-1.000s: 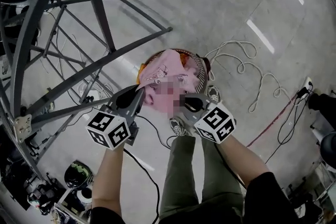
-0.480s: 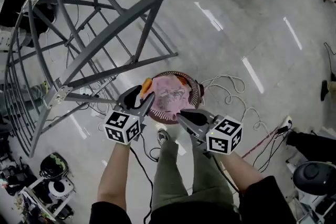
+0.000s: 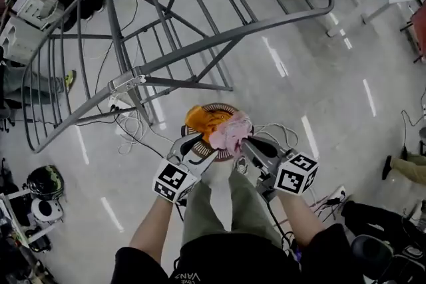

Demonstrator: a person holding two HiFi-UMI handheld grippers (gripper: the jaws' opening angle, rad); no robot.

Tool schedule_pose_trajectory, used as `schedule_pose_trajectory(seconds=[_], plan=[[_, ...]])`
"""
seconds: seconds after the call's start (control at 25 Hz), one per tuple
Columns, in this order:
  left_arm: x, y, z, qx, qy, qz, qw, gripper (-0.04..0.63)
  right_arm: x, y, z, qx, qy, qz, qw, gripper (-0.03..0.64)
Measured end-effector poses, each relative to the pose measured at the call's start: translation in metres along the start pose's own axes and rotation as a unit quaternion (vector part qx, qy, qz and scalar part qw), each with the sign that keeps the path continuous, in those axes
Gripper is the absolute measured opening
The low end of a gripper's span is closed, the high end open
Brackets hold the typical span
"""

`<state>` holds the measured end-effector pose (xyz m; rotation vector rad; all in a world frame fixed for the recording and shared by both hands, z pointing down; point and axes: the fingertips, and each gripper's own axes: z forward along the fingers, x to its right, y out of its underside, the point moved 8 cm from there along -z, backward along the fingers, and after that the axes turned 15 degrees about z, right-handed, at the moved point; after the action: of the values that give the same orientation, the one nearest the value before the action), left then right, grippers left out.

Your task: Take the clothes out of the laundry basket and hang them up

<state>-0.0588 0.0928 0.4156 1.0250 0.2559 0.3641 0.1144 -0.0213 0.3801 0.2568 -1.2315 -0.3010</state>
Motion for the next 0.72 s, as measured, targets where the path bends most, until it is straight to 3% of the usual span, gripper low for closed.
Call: schedule_pose_trajectory(seconds=[0.16, 0.32, 0.48, 0.72], plan=[[0.037, -0.033, 0.008, 0.026, 0.003, 0.01, 0.9996, 0.218, -0.025, -0.015, -0.011, 0.003, 0.002, -0.024, 1.0, 0.021], [0.061, -0.054, 0.007, 0.021, -0.005, 0.023, 0.9995, 0.218, -0.05, -0.019, -0.017, 0.016, -0.005, -0.03, 0.999, 0.021], [0.067, -0.061, 0.006, 0.017, -0.034, 0.011, 0.9992, 0.218, -0.068, -0.017, -0.016, 0.006, -0.017, -0.048, 0.999, 0.021], [0.059, -0.059, 0.002, -0.021, -0.093, -0.015, 0.9953, 0.205, -0.084, -0.03, -0.023, 0.001, -0.038, -0.065, 0.997, 0.021]])
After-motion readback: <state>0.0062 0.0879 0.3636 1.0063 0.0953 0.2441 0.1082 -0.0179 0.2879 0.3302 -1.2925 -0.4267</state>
